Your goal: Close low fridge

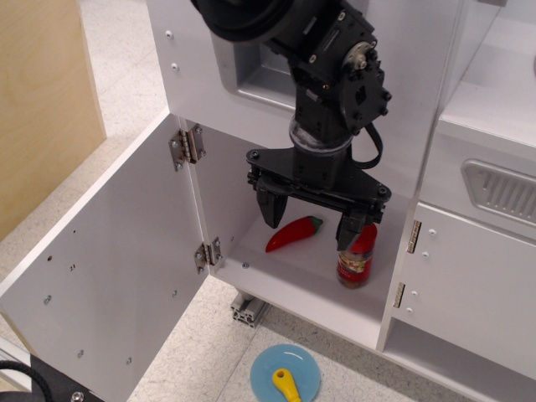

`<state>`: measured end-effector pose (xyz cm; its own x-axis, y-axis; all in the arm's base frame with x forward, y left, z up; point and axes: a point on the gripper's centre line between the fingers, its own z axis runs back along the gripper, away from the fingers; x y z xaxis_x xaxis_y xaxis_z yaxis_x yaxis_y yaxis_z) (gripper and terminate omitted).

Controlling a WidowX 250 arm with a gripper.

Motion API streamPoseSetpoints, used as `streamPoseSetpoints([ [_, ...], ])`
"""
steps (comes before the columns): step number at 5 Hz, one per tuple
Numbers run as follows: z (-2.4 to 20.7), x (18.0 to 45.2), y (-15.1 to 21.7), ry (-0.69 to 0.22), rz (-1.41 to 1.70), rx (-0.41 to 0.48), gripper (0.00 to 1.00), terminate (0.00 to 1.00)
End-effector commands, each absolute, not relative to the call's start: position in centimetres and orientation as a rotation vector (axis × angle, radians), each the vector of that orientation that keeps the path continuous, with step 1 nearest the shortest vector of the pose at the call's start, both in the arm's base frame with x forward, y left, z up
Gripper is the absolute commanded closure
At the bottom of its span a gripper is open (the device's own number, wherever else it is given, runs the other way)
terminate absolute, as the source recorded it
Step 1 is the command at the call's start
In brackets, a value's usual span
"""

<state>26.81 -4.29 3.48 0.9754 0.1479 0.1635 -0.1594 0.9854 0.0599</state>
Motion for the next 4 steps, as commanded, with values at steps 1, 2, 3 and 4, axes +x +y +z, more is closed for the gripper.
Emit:
streamPoseSetpoints([
  [1,3.5,26.8,-4.3,-0.159,0.155,0.073,0.0,0.0],
  [2,3.4,26.2,-1.6,-0.146,0.177,0.088,0.0,0.0],
  [3,4.5,25.2,2.0,-0.18,0.165,0.087,0.0,0.0],
  [4,5.5,24.7,6.1,-0.204,0.131,0.082,0.0,0.0],
])
